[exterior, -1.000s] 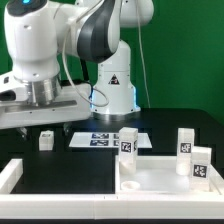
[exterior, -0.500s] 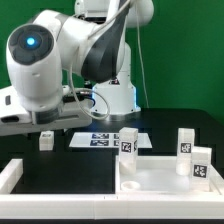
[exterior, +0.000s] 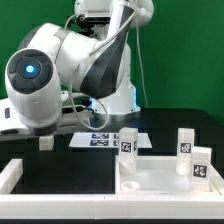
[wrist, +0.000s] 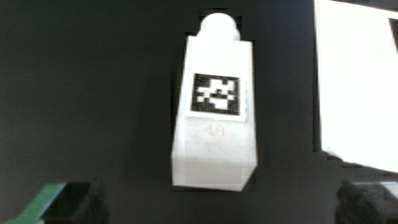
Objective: Assemble square table
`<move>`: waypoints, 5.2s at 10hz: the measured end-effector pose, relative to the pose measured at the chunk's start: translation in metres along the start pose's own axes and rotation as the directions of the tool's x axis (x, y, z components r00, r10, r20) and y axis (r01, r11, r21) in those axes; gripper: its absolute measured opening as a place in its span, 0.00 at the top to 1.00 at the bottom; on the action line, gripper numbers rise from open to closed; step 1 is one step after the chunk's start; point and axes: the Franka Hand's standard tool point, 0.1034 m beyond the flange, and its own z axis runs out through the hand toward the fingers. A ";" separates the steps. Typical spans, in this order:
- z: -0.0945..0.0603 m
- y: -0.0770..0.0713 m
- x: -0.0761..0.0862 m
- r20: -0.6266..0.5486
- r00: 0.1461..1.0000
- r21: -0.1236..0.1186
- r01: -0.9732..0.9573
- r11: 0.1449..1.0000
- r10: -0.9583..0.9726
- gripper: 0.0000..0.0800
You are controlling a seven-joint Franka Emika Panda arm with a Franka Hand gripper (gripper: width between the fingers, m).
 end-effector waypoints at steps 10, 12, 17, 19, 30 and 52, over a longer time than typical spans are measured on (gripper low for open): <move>0.056 -0.004 -0.018 0.027 0.999 0.019 -0.029 0.999 0.029 0.65; 0.056 -0.004 -0.018 0.027 0.999 0.019 -0.030 0.999 0.029 0.65; 0.004 -0.013 -0.027 0.000 1.000 0.031 0.007 0.999 -0.007 0.64; -0.035 -0.022 -0.044 -0.032 0.999 0.049 0.018 0.999 -0.017 0.64; -0.152 -0.028 -0.024 -0.441 0.895 -0.075 0.038 0.996 -0.068 0.64; -0.266 -0.147 0.077 -0.960 0.259 0.062 -0.183 0.981 0.109 0.64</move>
Offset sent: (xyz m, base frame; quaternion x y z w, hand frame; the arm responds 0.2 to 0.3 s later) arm -0.0405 0.0154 -0.0100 -0.0171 0.0146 0.0531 0.9983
